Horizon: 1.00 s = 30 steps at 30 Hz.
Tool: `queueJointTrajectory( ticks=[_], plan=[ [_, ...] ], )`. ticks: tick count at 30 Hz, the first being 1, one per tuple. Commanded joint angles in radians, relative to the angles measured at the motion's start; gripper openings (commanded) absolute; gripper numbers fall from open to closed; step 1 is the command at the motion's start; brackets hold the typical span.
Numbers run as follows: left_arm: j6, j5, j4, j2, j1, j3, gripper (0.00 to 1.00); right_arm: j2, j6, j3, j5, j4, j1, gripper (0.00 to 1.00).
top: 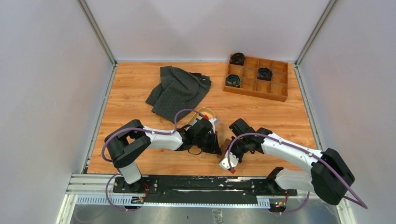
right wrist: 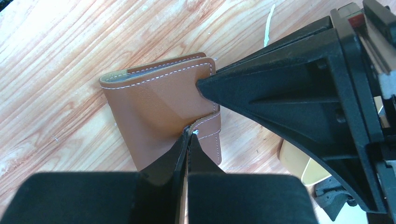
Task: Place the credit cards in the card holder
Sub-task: Close the card holder at the center of the board.
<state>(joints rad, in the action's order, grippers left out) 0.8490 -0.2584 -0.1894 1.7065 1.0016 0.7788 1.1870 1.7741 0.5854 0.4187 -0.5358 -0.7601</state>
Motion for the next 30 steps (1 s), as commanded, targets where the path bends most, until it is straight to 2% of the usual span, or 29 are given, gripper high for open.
queueJointTrajectory(
  ticks=[1, 16, 30],
  plan=[
    [-0.03, 0.068, 0.038, 0.027, -0.02, -0.003, 0.0, 0.081, -0.023, -0.09, 0.036, -0.271, -0.044, 0.0],
    [-0.031, 0.068, 0.038, 0.019, -0.03, -0.007, 0.0, 0.11, -0.06, -0.064, 0.033, -0.294, -0.055, 0.0],
    [-0.028, 0.084, 0.037, 0.007, -0.061, -0.01, 0.0, 0.161, -0.057, -0.044, -0.008, -0.305, -0.119, 0.0]
  ],
)
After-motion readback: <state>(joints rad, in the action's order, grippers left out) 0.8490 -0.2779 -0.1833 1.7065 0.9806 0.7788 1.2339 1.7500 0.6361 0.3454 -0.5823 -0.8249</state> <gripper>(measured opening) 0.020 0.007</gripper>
